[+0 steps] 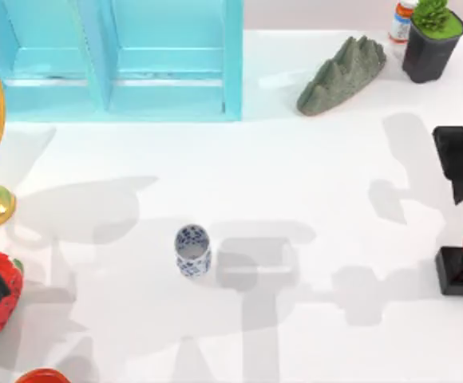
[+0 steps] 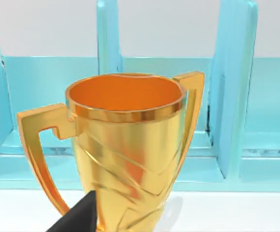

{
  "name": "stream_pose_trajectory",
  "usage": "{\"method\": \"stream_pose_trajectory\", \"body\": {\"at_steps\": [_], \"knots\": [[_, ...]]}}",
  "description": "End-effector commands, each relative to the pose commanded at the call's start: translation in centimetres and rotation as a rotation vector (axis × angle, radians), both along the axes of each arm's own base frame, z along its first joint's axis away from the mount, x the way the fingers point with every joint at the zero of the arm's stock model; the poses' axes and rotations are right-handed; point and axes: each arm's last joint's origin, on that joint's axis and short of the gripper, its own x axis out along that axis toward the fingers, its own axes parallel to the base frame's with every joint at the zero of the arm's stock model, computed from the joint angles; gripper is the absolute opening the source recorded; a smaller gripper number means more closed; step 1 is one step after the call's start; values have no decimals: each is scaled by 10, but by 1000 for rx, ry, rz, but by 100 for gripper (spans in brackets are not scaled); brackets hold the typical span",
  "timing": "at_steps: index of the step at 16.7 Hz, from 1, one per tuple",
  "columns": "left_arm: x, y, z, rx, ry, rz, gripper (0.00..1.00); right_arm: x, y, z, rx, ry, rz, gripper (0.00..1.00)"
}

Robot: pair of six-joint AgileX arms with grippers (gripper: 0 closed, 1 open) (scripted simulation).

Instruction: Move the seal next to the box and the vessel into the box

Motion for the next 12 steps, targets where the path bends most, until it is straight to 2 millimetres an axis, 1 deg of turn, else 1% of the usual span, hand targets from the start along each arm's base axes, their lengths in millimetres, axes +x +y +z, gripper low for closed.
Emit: {"method": "stream_pose_trajectory", "body": {"at_steps": [3,5,10,11,12], "knots": [[0,0,0,0,0,0,100,-4,-1,33,0,1,0,100],[0,0,0,0,0,0,100,-6,-1,44,1,-3,1,100],[0,0,0,0,0,0,100,-5,0,43,0,-1,4,100],[0,0,0,0,0,0,100,-3,4,43,-3,0,4,100],[0,0,0,0,0,0,100,1,13,42,-7,2,5,100]]}}
